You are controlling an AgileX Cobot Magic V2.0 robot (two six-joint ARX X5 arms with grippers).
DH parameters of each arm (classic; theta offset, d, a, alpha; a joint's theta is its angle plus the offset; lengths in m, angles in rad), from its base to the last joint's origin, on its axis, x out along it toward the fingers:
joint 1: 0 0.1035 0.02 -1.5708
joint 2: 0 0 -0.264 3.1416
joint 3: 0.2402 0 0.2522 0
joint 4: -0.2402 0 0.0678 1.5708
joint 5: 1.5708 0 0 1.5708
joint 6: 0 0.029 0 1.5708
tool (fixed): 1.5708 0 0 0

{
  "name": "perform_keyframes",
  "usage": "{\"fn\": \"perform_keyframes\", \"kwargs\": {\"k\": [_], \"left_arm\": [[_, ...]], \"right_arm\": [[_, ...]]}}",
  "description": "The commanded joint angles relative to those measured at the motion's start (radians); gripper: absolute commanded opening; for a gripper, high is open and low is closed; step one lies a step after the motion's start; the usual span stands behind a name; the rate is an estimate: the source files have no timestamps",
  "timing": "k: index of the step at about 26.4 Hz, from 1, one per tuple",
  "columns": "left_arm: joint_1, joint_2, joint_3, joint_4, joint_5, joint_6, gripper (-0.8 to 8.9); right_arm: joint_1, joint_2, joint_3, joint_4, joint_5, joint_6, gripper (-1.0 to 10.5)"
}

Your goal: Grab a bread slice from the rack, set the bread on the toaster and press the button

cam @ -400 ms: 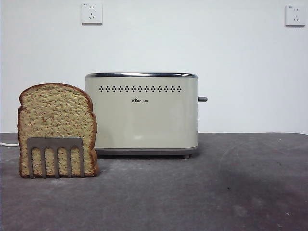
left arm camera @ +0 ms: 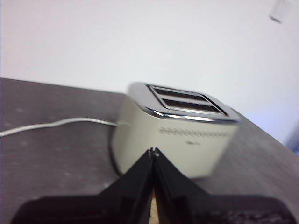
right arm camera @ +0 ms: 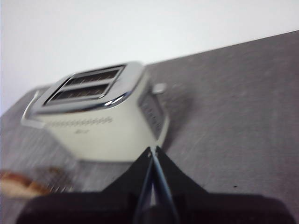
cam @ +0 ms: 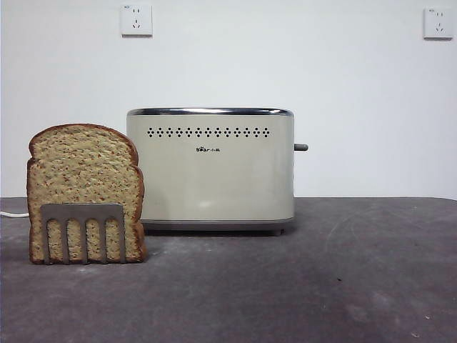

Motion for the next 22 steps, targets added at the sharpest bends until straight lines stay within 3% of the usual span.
{"fn": "perform_keyframes", "kwargs": {"k": [1, 7, 11, 18, 22], "left_arm": [[0.002, 0.069, 0.074, -0.057, 0.072, 0.092, -0.08], [0.002, 0.221, 0.254, -0.225, 0.187, 0.244, -0.08], [-0.001, 0.31, 0.37, -0.364, 0.236, 0.351, -0.08], [-0.039, 0.397, 0.483, -0.572, 0.239, 0.504, -0.08], [-0.051, 0.404, 0.483, -0.576, 0.235, 0.51, 0.0]], "right_arm": [[0.002, 0.072, 0.111, -0.1, -0.041, -0.125, -0.1], [0.003, 0.215, 0.328, -0.338, -0.129, -0.272, -0.1], [0.015, 0.28, 0.432, -0.48, -0.129, -0.327, -0.1], [0.036, 0.314, 0.491, -0.576, -0.129, -0.356, -0.1], [0.036, 0.314, 0.491, -0.576, -0.129, -0.356, -0.1]]}}
